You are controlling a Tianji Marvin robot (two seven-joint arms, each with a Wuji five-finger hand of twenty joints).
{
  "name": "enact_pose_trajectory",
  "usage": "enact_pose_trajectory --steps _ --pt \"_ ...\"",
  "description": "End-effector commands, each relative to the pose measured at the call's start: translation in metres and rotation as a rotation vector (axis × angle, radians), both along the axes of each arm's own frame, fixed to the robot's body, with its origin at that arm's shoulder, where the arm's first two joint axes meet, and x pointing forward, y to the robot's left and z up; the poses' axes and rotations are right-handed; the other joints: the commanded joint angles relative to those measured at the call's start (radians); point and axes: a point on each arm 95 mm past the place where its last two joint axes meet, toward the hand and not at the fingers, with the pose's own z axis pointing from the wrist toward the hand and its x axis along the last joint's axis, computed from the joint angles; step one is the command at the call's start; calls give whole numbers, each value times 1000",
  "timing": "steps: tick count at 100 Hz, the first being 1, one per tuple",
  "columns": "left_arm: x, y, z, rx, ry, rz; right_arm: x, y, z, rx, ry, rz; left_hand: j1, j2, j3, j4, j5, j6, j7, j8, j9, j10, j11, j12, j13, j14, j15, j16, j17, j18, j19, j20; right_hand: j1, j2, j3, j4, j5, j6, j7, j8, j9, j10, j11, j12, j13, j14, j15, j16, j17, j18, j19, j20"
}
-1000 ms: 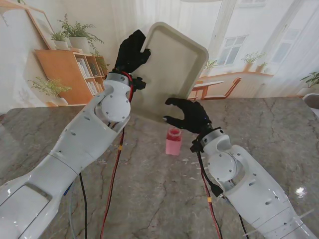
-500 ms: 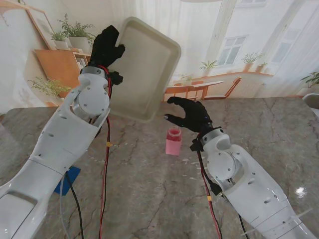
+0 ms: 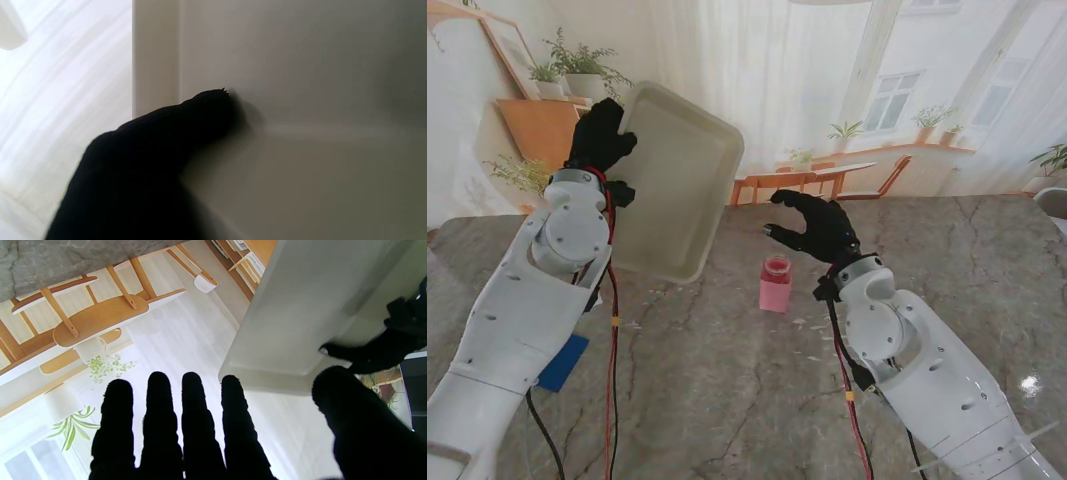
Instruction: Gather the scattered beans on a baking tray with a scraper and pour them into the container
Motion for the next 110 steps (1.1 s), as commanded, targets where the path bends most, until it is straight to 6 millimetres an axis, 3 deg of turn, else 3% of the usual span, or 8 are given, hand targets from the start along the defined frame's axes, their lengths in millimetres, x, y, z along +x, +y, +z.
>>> enact_pose_trajectory --steps 1,34,66,94,110 --pt "-4 5 -19 -5 51 22 -1 2 -1 10 5 -1 94 65 50 130 -52 186 -25 13 30 -181 31 13 48 -158 4 21 43 -281 99 31 2 21 -10 31 6 -15 -10 -23 3 -21 -11 -13 12 -5 -8 3 -4 17 -12 5" --pt "-27 2 -81 -96 227 118 -2 10 -13 48 4 13 101 42 72 112 -40 204 -29 13 40 -158 28 16 52 -134 19 24 50 -260 123 23 3 18 -9 31 7 -15 -10 -24 6 -20 -12 -14 13 -4 -11 4 -3 19 -13 6" --pt "-51 -15 -126 -163 370 169 -3 13 -24 72 10 30 104 38 60 81 -42 198 -34 13 46 -122 -8 -1 47 -110 8 -11 54 -261 136 -3 2 17 -6 31 9 -15 -10 -25 7 -18 -14 -14 13 -2 -12 4 -2 19 -13 7" --pt "-66 -27 -159 -197 499 215 -4 16 -33 94 25 40 117 88 -56 73 -58 138 -76 13 53 -83 -88 -17 35 -93 18 -65 52 -251 144 -52 1 16 -6 31 9 -17 -9 -25 7 -19 -15 -14 13 2 -12 5 -2 18 -14 7" --pt "-74 -28 -175 -184 566 238 -5 18 -36 103 30 43 126 126 -162 91 -76 82 -126 13 55 -61 -124 -43 31 -92 35 -112 53 -245 151 -69 1 17 -5 31 7 -16 -9 -25 6 -18 -15 -14 11 3 -12 5 -2 18 -14 7"
